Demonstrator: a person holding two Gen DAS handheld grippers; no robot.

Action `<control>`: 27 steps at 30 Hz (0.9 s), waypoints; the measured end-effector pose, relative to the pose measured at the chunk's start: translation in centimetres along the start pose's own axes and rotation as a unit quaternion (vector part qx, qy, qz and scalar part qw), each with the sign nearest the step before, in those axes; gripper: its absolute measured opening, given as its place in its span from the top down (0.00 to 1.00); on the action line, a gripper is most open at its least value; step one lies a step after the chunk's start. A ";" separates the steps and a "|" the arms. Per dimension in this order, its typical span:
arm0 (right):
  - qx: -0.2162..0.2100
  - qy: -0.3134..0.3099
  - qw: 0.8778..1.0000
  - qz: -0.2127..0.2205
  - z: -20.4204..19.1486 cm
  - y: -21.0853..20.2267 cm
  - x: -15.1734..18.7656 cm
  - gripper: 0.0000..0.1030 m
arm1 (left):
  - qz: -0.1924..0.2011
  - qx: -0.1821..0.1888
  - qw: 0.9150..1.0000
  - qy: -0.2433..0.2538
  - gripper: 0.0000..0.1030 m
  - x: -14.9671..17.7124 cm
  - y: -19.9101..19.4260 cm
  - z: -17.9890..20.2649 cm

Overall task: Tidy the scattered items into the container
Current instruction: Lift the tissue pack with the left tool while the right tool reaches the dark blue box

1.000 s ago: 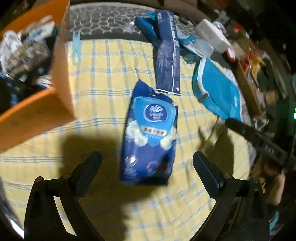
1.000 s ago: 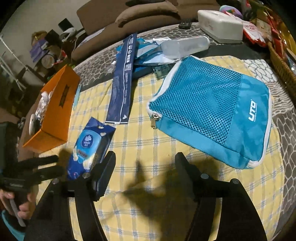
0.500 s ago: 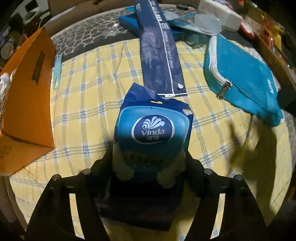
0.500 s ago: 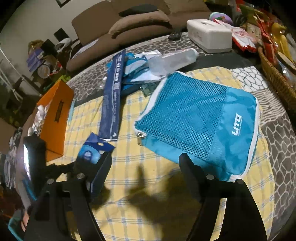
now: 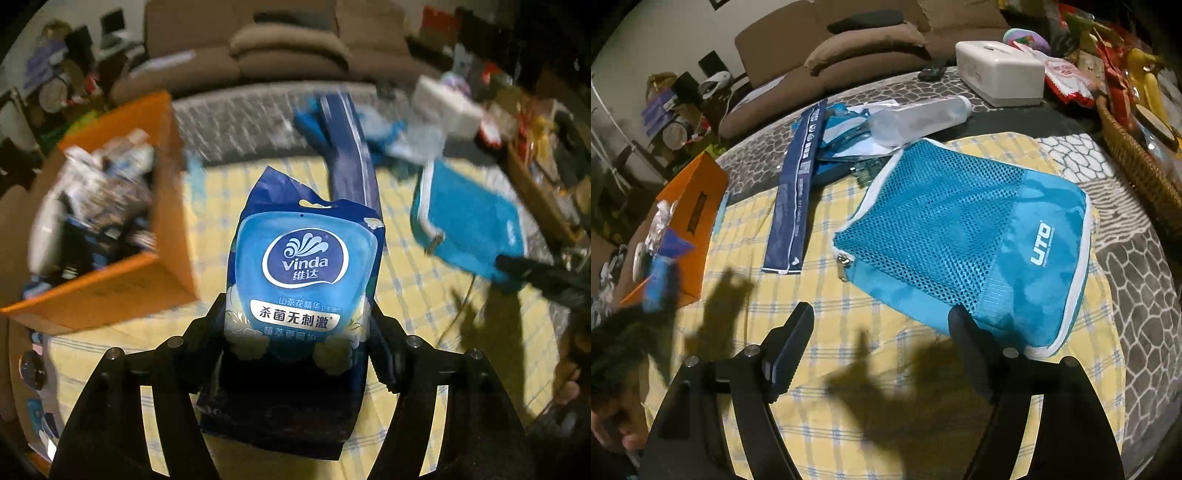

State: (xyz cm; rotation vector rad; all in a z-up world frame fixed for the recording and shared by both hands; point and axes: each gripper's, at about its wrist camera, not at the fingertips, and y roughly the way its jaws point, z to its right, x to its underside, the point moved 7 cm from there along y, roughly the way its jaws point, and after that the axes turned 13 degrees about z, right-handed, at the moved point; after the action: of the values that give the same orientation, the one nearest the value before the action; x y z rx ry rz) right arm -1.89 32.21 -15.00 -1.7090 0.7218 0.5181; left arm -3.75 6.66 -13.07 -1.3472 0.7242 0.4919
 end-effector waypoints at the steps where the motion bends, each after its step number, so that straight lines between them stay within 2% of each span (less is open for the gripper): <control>1: -0.007 0.000 1.000 0.006 -0.1 -0.1 -0.2 0.25 | 0.018 -0.004 1.000 -0.001 0.37 -1.0 -1.0 -0.8; 5: -0.028 -0.018 0.999 0.031 -1.6 0.0 -0.8 0.23 | 0.071 -0.020 0.997 -0.009 0.37 -3.3 -4.3 -3.4; 8: -0.029 -0.045 0.998 0.044 -3.0 0.4 -0.7 0.22 | 0.106 -0.027 0.994 -0.018 0.37 -5.0 -6.6 -5.3; 9: -0.022 -0.057 0.997 0.049 -3.3 0.6 -0.7 0.22 | 0.120 -0.032 0.992 -0.018 0.37 -5.8 -7.3 -6.1; 12: 0.046 -0.096 0.991 0.082 -3.3 0.2 -1.1 0.22 | 0.149 -0.066 0.987 -0.013 0.37 -7.2 -8.7 -8.3; 13: 0.048 -0.094 0.990 0.097 -3.4 -0.2 -1.4 0.19 | 0.155 -0.074 0.985 -0.018 0.37 -7.5 -8.9 -9.1; 14: 0.042 -0.085 0.989 0.113 -3.7 -0.5 -1.8 0.14 | 0.158 -0.078 0.984 -0.029 0.37 -7.9 -9.3 -10.2; 17: 0.005 -0.062 0.985 0.162 -5.7 -0.7 -3.6 0.13 | 0.155 -0.073 0.982 -0.079 0.37 -8.8 -10.2 -13.7; 19: -0.010 -0.074 0.981 0.179 -7.8 -0.1 -4.7 0.11 | 0.161 -0.079 0.979 -0.099 0.37 -9.1 -10.9 -15.6; 21: 0.010 -0.096 0.983 0.159 -10.0 2.1 -5.9 0.00 | 0.169 -0.086 0.976 -0.105 0.37 -9.3 -11.5 -16.8; 23: 0.029 -0.090 0.985 0.141 -11.3 5.2 -7.2 0.01 | 0.186 -0.100 0.972 -0.105 0.37 -9.9 -12.3 -18.0; 25: 0.039 -0.058 0.989 0.128 -11.6 8.2 -8.2 0.01 | 0.202 -0.117 0.965 -0.119 0.37 -10.3 -13.3 -19.6; 27: 0.059 -0.043 0.992 0.105 -11.7 11.3 -8.5 0.01 | 0.205 -0.115 0.962 -0.137 0.37 -10.4 -13.7 -20.8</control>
State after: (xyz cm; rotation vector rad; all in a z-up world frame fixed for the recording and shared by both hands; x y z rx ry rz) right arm -16.17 20.77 -14.25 -1.5004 0.8576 0.6784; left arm -5.17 -15.25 2.62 -1.3078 0.7325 1.0994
